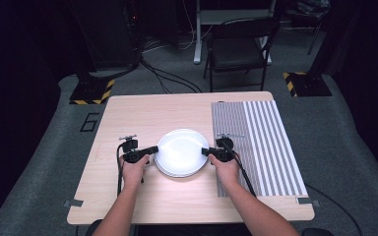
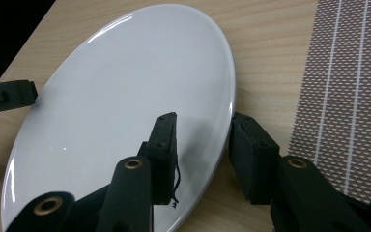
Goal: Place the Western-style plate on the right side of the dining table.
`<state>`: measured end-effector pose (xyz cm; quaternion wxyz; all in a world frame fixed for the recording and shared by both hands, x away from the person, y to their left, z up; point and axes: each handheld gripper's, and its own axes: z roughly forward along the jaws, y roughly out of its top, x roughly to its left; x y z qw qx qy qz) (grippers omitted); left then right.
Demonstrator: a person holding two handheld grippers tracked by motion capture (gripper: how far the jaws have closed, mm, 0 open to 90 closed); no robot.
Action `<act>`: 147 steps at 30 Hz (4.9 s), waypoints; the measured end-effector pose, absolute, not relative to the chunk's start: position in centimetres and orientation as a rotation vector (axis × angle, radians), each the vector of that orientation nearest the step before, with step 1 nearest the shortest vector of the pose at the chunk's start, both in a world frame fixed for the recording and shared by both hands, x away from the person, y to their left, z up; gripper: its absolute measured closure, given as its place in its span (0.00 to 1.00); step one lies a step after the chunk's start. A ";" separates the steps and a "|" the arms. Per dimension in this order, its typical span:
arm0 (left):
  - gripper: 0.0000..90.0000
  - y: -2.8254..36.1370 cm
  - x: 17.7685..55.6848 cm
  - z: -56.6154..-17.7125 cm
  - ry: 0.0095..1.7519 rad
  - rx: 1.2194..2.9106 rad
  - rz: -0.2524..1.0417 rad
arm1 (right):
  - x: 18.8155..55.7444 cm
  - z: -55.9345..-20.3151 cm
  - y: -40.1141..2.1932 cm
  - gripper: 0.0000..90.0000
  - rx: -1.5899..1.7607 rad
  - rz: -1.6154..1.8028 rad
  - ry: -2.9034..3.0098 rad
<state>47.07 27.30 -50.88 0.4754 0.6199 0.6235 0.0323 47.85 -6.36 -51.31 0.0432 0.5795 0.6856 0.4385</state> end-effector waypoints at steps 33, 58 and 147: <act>0.81 24.5 46.8 -51.5 1.467 1.603 0.030 | 48.1 -49.9 -9.1 0.64 1.766 1.369 1.992; 0.81 24.0 45.9 -51.8 1.495 1.568 0.033 | 41.4 -51.6 -6.4 0.65 1.902 1.491 2.056; 0.77 17.8 42.1 -53.8 1.523 1.254 0.012 | 43.2 -52.8 -10.3 0.75 1.990 1.619 1.795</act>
